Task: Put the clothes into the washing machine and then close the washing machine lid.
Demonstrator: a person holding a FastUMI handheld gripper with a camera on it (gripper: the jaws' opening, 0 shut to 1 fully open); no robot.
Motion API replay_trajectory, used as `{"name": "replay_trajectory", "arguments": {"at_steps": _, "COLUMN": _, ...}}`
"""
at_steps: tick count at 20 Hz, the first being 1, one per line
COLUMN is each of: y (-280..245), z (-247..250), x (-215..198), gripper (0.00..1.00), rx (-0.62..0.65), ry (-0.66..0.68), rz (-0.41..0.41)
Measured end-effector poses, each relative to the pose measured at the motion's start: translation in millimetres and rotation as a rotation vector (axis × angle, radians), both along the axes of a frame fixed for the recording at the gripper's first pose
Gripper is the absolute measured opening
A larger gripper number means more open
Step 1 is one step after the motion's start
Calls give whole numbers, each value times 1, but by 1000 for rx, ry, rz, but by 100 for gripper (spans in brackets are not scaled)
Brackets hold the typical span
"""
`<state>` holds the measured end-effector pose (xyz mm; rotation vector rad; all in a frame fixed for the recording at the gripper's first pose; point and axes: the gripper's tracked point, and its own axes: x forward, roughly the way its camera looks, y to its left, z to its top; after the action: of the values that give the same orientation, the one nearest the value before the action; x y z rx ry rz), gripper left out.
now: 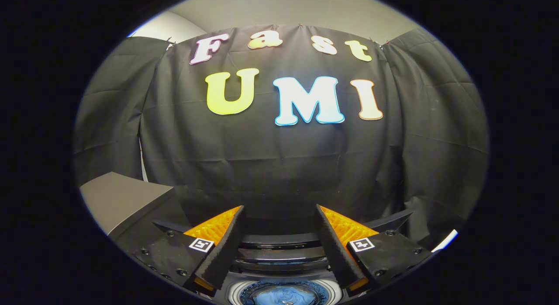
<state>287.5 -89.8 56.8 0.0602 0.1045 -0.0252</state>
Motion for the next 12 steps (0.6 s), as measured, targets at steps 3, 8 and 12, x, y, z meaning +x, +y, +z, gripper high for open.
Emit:
{"name": "replay_trajectory", "arguments": {"at_steps": 3, "y": 0, "z": -3, "x": -12, "gripper": 97, "rx": -3, "ry": -6, "rz": 2}}
{"name": "replay_trajectory", "arguments": {"at_steps": 8, "y": 1, "z": -9, "x": -28, "gripper": 97, "rx": -5, "ry": 3, "rz": 10}}
{"name": "replay_trajectory", "arguments": {"at_steps": 12, "y": 2, "z": -13, "x": -38, "gripper": 97, "rx": -2, "ry": -3, "rz": 12}}
